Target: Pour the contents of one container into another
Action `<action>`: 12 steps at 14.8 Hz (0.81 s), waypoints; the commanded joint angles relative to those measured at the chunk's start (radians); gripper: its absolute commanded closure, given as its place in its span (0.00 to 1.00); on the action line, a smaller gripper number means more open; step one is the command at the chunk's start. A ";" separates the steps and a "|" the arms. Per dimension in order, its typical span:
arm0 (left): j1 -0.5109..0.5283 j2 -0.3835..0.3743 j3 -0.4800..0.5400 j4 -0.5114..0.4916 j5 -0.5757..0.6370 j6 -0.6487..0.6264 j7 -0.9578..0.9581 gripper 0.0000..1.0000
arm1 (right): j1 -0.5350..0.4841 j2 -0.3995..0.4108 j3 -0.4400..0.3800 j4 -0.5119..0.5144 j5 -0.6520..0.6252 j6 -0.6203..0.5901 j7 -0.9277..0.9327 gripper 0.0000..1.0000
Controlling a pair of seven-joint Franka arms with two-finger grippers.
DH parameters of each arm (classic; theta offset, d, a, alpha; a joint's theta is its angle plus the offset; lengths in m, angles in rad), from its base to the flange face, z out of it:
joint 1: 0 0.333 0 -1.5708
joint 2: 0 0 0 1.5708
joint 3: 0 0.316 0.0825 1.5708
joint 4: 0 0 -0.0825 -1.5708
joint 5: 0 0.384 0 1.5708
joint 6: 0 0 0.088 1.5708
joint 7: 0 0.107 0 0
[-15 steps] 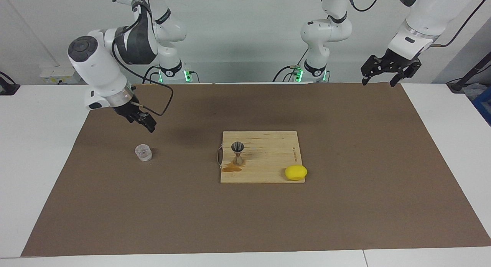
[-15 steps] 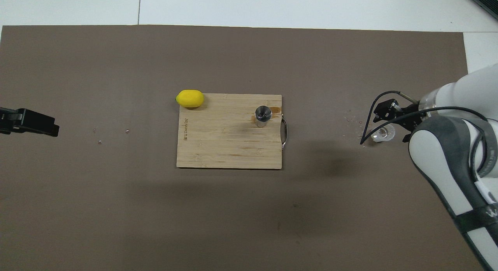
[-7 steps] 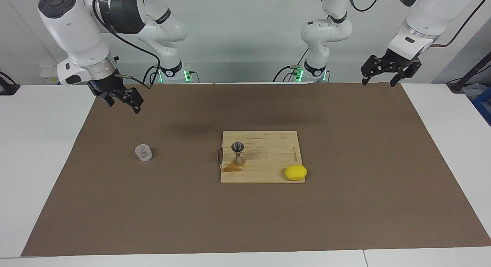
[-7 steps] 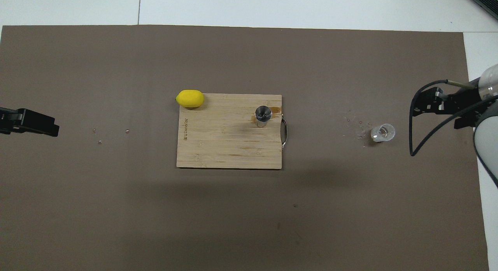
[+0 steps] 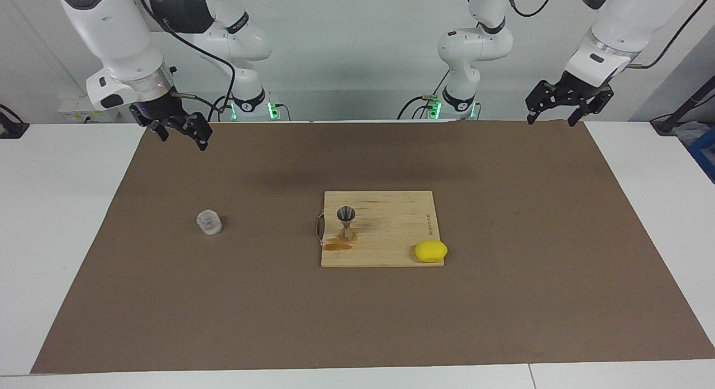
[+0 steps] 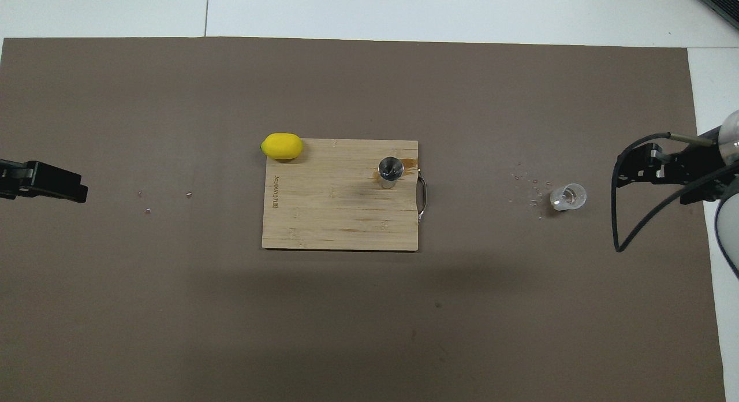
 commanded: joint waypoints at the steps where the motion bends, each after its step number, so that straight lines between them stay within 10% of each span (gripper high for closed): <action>1: -0.006 -0.012 0.007 -0.008 0.018 -0.013 0.009 0.00 | -0.025 -0.033 0.007 -0.046 0.024 0.032 -0.090 0.00; 12: -0.006 -0.012 0.007 -0.008 0.018 -0.013 0.009 0.00 | -0.010 -0.023 0.010 -0.039 0.009 0.092 -0.166 0.00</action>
